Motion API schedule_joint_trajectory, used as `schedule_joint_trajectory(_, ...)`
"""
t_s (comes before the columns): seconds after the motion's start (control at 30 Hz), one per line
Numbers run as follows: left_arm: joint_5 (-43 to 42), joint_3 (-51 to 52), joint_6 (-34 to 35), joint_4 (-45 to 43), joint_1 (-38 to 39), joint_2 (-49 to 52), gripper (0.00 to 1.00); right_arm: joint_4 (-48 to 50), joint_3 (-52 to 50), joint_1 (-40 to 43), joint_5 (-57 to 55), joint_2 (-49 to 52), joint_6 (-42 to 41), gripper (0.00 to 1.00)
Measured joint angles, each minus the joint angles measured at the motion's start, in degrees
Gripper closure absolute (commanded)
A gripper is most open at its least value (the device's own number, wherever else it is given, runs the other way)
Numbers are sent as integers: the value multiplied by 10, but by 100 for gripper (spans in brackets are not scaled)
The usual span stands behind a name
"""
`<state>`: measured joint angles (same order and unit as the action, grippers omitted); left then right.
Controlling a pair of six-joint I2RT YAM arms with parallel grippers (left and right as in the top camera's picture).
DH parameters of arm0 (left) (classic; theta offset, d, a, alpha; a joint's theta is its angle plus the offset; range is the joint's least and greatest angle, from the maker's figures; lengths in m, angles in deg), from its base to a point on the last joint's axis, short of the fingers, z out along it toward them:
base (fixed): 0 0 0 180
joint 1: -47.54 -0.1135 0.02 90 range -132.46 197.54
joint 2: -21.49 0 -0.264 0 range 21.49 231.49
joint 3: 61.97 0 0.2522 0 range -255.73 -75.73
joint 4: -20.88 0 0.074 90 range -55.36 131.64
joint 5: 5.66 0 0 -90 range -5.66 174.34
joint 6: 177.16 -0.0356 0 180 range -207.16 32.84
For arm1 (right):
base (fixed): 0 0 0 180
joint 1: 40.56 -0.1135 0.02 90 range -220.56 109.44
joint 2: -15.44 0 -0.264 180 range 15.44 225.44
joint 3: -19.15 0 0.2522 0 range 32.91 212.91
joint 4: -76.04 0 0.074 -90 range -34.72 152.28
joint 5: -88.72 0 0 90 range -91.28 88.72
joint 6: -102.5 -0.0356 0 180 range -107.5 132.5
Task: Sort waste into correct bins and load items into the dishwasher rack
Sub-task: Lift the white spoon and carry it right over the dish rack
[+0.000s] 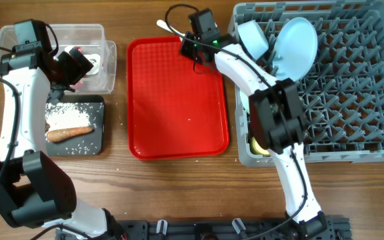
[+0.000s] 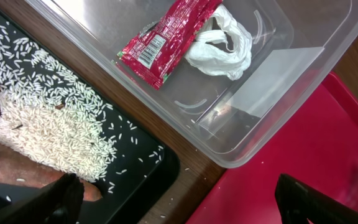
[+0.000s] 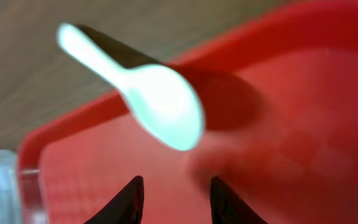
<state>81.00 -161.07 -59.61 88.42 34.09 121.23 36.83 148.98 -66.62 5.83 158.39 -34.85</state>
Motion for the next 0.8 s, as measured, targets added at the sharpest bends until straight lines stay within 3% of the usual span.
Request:
schedule_joint_trajectory(0.03, 0, 0, 0, 0, 0, 0, 0, 4, -2, 0, 1, 4, -6, 63)
schedule_joint_trajectory(0.1, 0, 0, 0, 0, 0, 0, 0, 7, -2, 0, -2, 4, -15, 44)
schedule_joint_trajectory(0.2, 0, 0, 0, 0, 0, 0, 0, 33, -2, 0, -12, 4, -10, 40)
schedule_joint_trajectory(0.3, 0, 0, 0, 0, 0, 0, 0, 52, -2, 0, -23, 4, -9, 42)
schedule_joint_trajectory(0.43, 0, 0, 0, 0, 0, 0, 0, 68, -2, 0, -40, 4, -8, 51)
schedule_joint_trajectory(0.8, 0, 0, 0, 0, 0, 0, 0, 98, -2, 4, -63, 7, -8, 61)
